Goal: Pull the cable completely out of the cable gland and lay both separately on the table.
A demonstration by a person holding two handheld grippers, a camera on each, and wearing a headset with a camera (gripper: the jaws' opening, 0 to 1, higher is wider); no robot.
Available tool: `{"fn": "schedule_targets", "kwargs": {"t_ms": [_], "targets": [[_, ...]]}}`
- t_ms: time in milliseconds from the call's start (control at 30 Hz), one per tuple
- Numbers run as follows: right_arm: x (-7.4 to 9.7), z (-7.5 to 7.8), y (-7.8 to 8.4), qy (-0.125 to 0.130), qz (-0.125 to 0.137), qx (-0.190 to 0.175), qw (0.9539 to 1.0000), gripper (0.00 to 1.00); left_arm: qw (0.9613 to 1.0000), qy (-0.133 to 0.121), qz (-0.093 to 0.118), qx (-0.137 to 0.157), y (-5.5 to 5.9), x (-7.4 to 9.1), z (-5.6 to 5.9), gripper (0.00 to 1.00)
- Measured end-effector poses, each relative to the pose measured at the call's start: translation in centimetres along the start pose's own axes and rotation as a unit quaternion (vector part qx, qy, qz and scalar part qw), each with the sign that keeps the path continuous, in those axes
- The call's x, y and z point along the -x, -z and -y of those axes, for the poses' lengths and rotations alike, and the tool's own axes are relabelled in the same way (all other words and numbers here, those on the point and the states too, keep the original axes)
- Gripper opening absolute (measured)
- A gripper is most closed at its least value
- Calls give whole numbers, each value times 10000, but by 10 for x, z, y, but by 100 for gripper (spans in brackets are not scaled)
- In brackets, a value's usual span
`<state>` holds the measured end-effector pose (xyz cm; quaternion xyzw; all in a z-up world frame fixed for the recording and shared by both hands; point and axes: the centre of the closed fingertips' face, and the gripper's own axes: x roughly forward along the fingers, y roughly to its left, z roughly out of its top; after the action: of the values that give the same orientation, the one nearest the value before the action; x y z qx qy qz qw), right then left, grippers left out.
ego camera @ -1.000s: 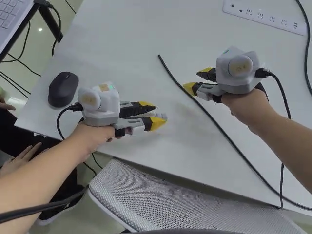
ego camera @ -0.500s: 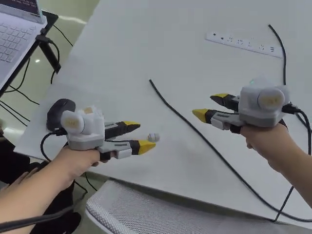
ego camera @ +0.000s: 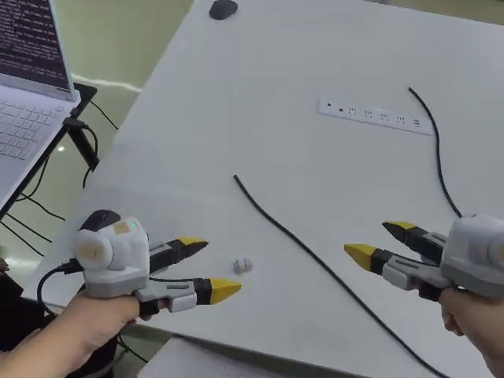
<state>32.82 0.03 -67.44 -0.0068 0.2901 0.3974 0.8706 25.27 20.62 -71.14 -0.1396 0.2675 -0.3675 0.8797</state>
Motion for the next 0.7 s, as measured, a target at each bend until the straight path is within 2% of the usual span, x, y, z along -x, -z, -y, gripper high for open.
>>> {"fn": "schedule_targets", "kwargs": {"t_ms": [167, 200, 300, 433, 567, 700], "targets": [[18, -4, 7, 59, 68, -162, 9998, 62, 9999, -123, 57, 49, -3, 8, -2, 74], [22, -4, 11, 83, 76, -268, 9996, 64, 9999, -143, 44, 52, -2, 9, -2, 74], [29, -7, 21, 82, 40, -238, 9997, 69, 9997, -217, -28, 68, 1, 13, -3, 77], [41, -2, 34, 146, 41, -467, 9988, 76, 9994, -305, -45, 124, 3, 19, -3, 81], [52, 4, 48, 287, 30, -628, 9976, 80, 9993, -330, -129, 107, 6, 21, -1, 85], [61, 1, 63, 343, -54, -689, 9970, 88, 9990, -367, -226, 96, 11, 21, -1, 90]]}}
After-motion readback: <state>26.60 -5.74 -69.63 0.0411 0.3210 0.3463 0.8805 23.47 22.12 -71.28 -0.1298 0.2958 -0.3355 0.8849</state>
